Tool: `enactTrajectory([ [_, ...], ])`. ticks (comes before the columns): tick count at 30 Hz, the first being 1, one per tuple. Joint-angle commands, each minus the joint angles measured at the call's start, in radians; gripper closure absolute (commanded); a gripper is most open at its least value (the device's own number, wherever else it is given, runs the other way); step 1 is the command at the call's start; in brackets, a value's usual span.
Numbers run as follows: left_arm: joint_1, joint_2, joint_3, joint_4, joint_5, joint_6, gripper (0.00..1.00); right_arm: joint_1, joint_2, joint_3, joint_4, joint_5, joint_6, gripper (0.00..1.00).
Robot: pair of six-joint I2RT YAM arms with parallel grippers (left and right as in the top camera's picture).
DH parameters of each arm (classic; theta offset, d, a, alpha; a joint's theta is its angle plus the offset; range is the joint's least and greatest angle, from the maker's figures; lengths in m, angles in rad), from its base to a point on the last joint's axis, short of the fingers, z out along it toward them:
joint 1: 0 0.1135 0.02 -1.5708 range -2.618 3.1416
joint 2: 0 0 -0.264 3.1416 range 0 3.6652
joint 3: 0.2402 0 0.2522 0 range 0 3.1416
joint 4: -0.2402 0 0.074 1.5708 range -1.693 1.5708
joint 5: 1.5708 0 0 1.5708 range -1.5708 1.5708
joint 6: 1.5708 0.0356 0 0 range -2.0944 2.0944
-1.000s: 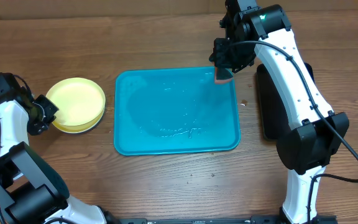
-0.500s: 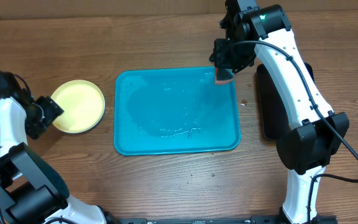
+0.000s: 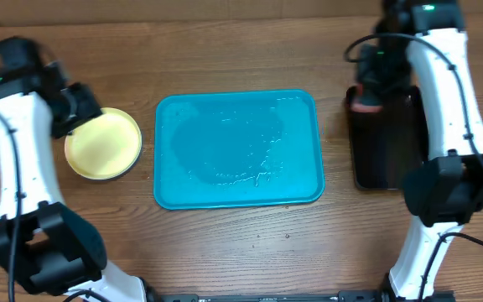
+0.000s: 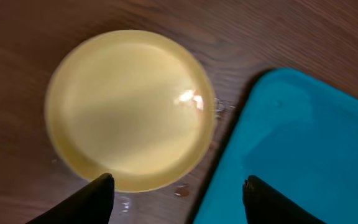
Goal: Clean dirty plates on tray and stack at the side
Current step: 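Carry the sponge right and lower it into the black tray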
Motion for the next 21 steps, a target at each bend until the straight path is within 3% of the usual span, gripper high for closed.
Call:
enactTrajectory([
  [1, -0.123, 0.000, 0.014, 0.026, 0.021, 0.049, 0.31, -0.076, -0.011, 0.017, 0.004, 0.127, -0.017, 0.94],
  [7, -0.292, 0.003, 0.014, 0.101, 0.022, 0.055, 0.22, -0.151, -0.011, -0.137, 0.071, 0.097, -0.183, 0.94],
  [11, -0.365, 0.013, 0.014, 0.119, 0.017, 0.060, 0.21, -0.156, -0.011, -0.320, 0.179, 0.098, -0.297, 0.94],
  [16, -0.411, 0.026, 0.014, 0.135, 0.017, 0.085, 0.22, -0.156, -0.011, -0.523, 0.359, 0.098, -0.406, 0.94],
  [21, -0.418, 0.032, 0.014, 0.135, 0.018, 0.084, 0.22, -0.156, -0.011, -0.595, 0.439, 0.096, -0.452, 0.93],
])
